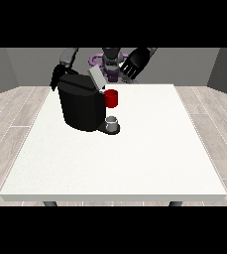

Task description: Insert the coffee pod into the coffee machine and close the lid

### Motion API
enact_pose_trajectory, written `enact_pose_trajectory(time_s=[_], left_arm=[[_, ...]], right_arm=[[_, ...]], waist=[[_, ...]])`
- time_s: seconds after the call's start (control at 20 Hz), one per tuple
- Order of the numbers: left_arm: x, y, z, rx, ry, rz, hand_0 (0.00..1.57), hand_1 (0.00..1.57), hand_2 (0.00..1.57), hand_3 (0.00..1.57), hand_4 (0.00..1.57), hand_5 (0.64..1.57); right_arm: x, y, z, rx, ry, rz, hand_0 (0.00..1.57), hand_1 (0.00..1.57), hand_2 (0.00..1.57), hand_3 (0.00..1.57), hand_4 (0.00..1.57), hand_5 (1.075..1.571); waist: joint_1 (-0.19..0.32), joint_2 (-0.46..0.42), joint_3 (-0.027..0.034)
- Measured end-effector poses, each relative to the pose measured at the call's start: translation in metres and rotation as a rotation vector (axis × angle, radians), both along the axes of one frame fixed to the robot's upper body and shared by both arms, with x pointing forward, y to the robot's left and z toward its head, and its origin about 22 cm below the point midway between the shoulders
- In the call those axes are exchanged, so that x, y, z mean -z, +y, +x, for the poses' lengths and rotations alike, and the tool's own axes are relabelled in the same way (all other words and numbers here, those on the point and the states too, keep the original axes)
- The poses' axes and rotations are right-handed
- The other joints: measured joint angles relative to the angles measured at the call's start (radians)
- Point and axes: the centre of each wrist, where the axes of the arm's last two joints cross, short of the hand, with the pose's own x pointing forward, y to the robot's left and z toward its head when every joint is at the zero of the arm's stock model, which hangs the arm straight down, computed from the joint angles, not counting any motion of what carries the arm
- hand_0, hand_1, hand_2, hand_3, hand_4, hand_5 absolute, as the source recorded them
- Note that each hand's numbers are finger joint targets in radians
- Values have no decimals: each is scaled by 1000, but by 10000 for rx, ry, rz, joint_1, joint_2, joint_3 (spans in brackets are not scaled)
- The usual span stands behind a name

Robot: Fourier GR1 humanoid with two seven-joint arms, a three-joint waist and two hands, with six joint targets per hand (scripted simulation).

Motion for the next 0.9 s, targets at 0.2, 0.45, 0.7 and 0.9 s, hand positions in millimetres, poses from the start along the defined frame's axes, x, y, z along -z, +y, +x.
enact_pose_trajectory(time_s=[0.2, 0.45, 0.7, 0.9], left_arm=[[-34, 5, 4, -137, -499, -18, 1203, 1203, 1267, 1262, 487, 1571], [-63, 5, 6, -371, -1032, 15, 1239, 1239, 1290, 1248, 479, 1571], [-86, 7, 7, -380, -1330, 32, 1195, 1195, 1286, 1247, 487, 1571], [-88, 9, 8, -424, -1497, 143, 1175, 1175, 1242, 1216, 464, 1571]], right_arm=[[-16, 3, 8, -125, -408, 39, 0, 0, 0, 0, 178, 1571], [-34, 8, 19, -153, -905, 133, 0, 0, 0, 0, 0, 1571], [-46, 10, 26, -178, -1245, 94, 0, 0, 0, 0, 0, 1571], [-52, 14, 28, -182, -1378, -17, 0, 0, 0, 0, 161, 1571]], waist=[[-304, 415, 2], [-581, 1017, 0], [-746, 1519, 0], [-863, 1826, 0]])
